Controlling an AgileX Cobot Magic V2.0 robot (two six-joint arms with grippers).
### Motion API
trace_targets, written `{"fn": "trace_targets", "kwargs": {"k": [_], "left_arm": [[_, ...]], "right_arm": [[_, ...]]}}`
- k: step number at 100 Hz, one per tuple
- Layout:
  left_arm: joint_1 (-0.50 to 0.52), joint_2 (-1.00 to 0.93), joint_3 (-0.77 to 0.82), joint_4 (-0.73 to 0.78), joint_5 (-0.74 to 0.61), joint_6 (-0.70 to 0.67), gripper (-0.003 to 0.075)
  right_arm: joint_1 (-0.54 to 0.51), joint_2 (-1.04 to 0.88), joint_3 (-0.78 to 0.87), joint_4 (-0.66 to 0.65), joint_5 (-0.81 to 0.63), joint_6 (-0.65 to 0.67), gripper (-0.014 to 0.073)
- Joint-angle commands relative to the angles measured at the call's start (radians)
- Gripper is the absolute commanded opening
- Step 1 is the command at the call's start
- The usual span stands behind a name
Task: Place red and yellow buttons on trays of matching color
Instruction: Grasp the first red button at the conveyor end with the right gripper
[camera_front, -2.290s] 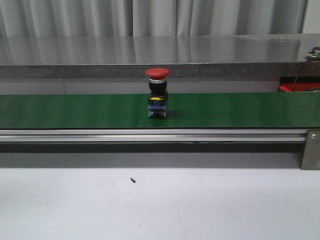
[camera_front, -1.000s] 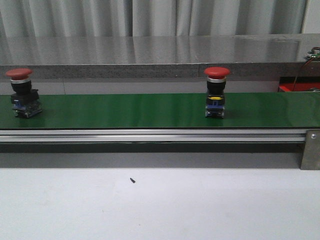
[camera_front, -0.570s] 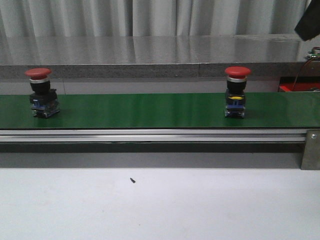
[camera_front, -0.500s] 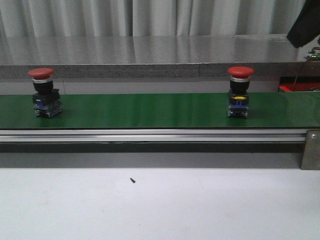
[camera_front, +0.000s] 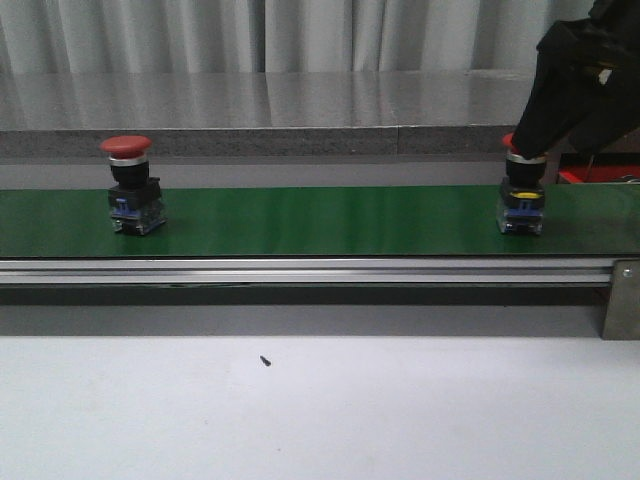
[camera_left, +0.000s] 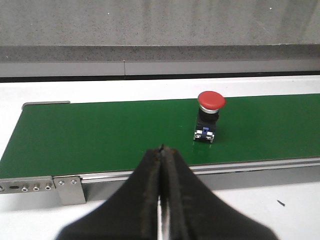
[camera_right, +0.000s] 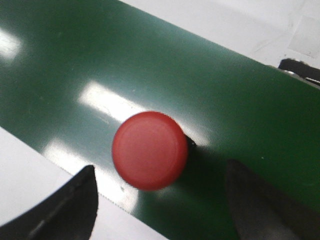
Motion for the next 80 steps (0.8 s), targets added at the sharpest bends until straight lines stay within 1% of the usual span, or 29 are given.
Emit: {"fn": "trace_targets", "kwargs": {"k": [1,9,18,26,28,29,30,35,36,37,44,59,80], "left_arm": [[-0.006,0.003,-0.025,-0.034,-0.064,0.0,-0.0019],[-0.006,0.003,-0.025,-0.034,-0.066,0.0,-0.0019],[-0.006,0.003,-0.025,-0.034,-0.066,0.0,-0.002],[-0.006,0.003,-0.025,-0.034,-0.066,0.0,-0.002],[-0.006,0.003,-0.025,-0.034,-0.066,0.0,-0.0019],[-0.006,0.003,-0.025,-0.034,-0.066,0.0,-0.002],[-0.006,0.003,-0.025,-0.034,-0.066,0.0,-0.002],[-0.006,0.003,-0.025,-0.034,-0.069,0.0,-0.002],[-0.006,0.003,-0.025,-0.034,-0.069,0.0,-0.002],[-0.006,0.003,-0.025,-0.034,-0.069,0.0,-0.002],[-0.006,0.003,-0.025,-0.034,-0.069,0.0,-0.002],[-0.006,0.003,-0.025,-0.034,-0.069,0.0,-0.002],[-0.006,0.003,-0.025,-0.034,-0.071,0.0,-0.002]], "right_arm": [[0.002,-0.01,-0.032,0.014,-0.054,-0.004,0.0531],[0.002,0.006,-0.032,0.013,-0.074,-0.004,0.0502],[0.002,0.016,-0.032,0.013,-0.09,-0.004,0.0441],[0.002,0.019,-0.032,0.013,-0.089,-0.004,0.0368],[0.002,0.019,-0.032,0.013,-0.086,-0.004,0.0338],[0.002,0.019,-0.032,0.013,-0.086,-0.004,0.0338],[0.002,0.019,-0.032,0.012,-0.082,-0.004,0.0314],[0.002,0.019,-0.033,0.009,-0.073,-0.004,0.0259],[0.002,0.019,-0.033,0.009,-0.073,-0.004,0.0259],[0.001,0.019,-0.034,0.006,-0.066,-0.004,0.0237],[-0.002,0.019,-0.047,-0.005,-0.035,-0.002,0.0191],[-0.039,0.013,-0.13,-0.009,0.021,0.006,0.0187],[-0.175,0.038,-0.305,-0.014,0.062,0.008,0.0187]]}}
